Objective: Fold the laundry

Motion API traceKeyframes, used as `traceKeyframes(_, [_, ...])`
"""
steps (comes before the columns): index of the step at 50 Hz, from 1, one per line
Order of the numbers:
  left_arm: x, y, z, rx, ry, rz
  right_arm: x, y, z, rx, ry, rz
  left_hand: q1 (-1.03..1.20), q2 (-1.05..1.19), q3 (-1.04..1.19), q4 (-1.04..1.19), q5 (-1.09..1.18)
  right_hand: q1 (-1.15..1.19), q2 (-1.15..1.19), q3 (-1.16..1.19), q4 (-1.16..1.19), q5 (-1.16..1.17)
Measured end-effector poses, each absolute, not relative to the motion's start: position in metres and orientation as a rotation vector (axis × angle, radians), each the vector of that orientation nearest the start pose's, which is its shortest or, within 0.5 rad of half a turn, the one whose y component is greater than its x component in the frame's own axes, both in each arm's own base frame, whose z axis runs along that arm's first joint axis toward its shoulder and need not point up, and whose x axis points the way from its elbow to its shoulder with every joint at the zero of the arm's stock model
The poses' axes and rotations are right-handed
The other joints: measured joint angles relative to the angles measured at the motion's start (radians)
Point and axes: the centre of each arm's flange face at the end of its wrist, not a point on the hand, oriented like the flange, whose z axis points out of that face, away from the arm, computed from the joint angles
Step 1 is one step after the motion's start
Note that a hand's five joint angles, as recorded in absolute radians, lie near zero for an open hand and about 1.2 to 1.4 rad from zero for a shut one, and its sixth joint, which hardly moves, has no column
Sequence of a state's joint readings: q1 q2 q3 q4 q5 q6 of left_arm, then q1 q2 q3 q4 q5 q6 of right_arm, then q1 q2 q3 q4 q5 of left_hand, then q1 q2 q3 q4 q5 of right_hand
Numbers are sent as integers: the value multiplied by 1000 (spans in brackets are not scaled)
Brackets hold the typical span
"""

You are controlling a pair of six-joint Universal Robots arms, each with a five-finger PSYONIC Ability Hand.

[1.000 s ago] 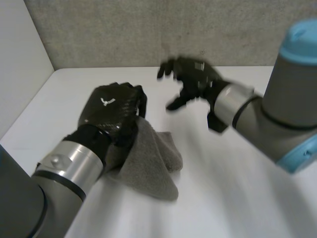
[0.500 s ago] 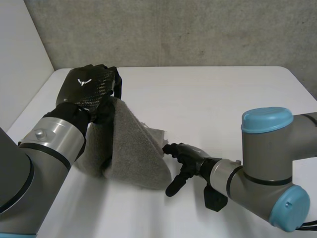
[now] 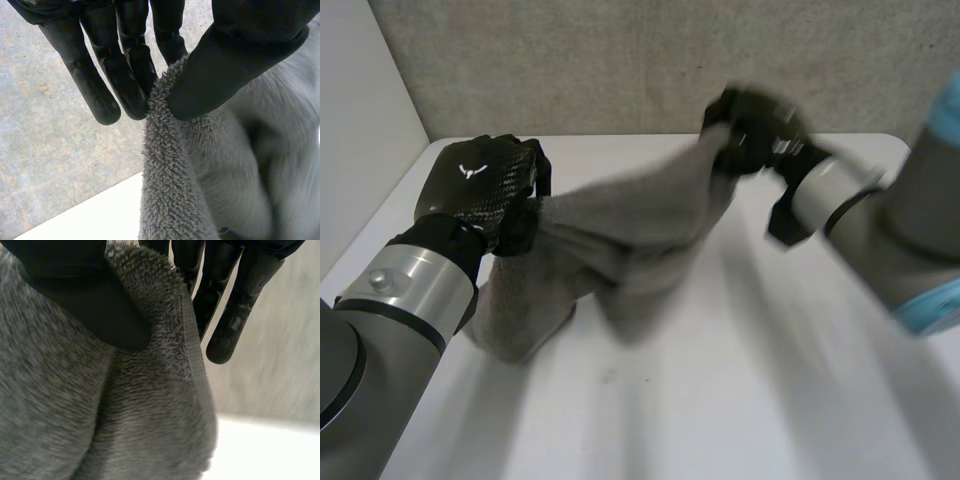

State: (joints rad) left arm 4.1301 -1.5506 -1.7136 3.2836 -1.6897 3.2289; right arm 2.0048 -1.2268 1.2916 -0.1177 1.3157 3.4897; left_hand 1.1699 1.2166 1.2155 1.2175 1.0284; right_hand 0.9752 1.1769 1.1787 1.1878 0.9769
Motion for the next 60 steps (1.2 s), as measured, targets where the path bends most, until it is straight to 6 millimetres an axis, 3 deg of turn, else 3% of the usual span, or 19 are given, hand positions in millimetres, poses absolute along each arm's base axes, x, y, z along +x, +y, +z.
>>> traceKeyframes(1, [-265, -183, 285, 655, 2325, -2411, 300, -290, 300, -357, 1729, -1685, 0, 0, 0, 0, 0, 0, 0, 0, 0, 0])
traceKeyframes(2, [-265, -183, 285, 655, 2325, -2411, 300, -290, 300, -357, 1729, -1685, 0, 0, 0, 0, 0, 0, 0, 0, 0, 0])
traceKeyframes(3, [-265, -181, 281, 661, 2345, -2401, 297, -290, 317, -450, 1706, -1745, 0, 0, 0, 0, 0, 0, 0, 0, 0, 2])
traceKeyframes(6, [-265, -179, 277, 667, 2366, -2390, 297, -288, 325, -520, 1702, -1762, 0, 0, 0, 0, 0, 0, 0, 0, 0, 3])
traceKeyframes(10, [-280, -165, 233, 720, 2612, -2219, 306, -280, 323, -700, 1734, -1729, 0, 0, 0, 0, 0, 0, 0, 0, 0, 3])
traceKeyframes(14, [-293, -145, 191, 761, 2847, -1996, 317, -269, 288, -906, 1822, -1651, 0, 0, 0, 0, 1, 0, 0, 4, 0, 4])
traceKeyframes(16, [-294, -141, 185, 764, 2884, -1953, 317, -267, 282, -934, 1836, -1640, 0, 0, 0, 0, 1, 0, 0, 5, 0, 4])
traceKeyframes(18, [-296, -131, 172, 767, 2965, -1852, 316, -260, 256, -1046, 1897, -1596, 0, -21, -17, -19, -4, 0, 0, 6, 0, 4])
traceKeyframes(19, [-296, -130, 171, 767, 2975, -1838, 315, -258, 251, -1066, 1910, -1585, -9, -30, -28, -31, -9, 0, 0, 6, 1, 4])
traceKeyframes(21, [-296, -128, 171, 767, 2991, -1819, 312, -254, 238, -1112, 1942, -1559, -295, -347, -343, -348, -299, 0, 0, 6, 1, 4])
traceKeyframes(23, [-296, -127, 174, 769, 2994, -1820, 309, -250, 229, -1143, 1966, -1534, -493, -525, -522, -527, -515, 0, 0, 6, 1, 4])
traceKeyframes(26, [-296, -129, 182, 773, 2974, -1853, 302, -242, 216, -1179, 2004, -1493, -636, -693, -692, -676, -662, 0, 0, 6, 1, 4])
traceKeyframes(27, [-296, -134, 189, 769, 2946, -1886, 297, -238, 213, -1187, 2020, -1478, -778, -819, -816, -822, -809, 0, 0, 6, 1, 4])
traceKeyframes(30, [-292, -149, 200, 738, 2883, -1947, 290, -234, 213, -1188, 2030, -1478, -933, -971, -970, -970, -957, 0, 0, 6, 1, 4])
traceKeyframes(35, [-282, -191, 217, 643, 2726, -2065, 271, -219, 220, -1202, 2043, -1503, -952, -1008, -1005, -1008, -985, 0, 0, 6, 1, 5])
traceKeyframes(39, [-283, -217, 218, 630, 2651, -2110, 264, -206, 225, -1232, 2023, -1522, -952, -1009, -1005, -1009, -985, 0, 0, 6, 1, 5])
traceKeyframes(46, [-307, -246, 187, 817, 2697, -2086, 258, -184, 237, -1271, 1945, -1567, -952, -1009, -1005, -1009, -985, 0, 0, 6, 1, 5])
traceKeyframes(54, [-330, -249, 155, 1069, 2817, -2003, 256, -178, 241, -1273, 1912, -1599, -843, -895, -894, -895, -882, 0, 0, 6, 1, 5])
traceKeyframes(60, [-333, -251, 146, 1188, 2756, -1972, 256, -180, 241, -1271, 1910, -1609, -728, -775, -773, -775, -763, 0, 0, 6, 1, 5])
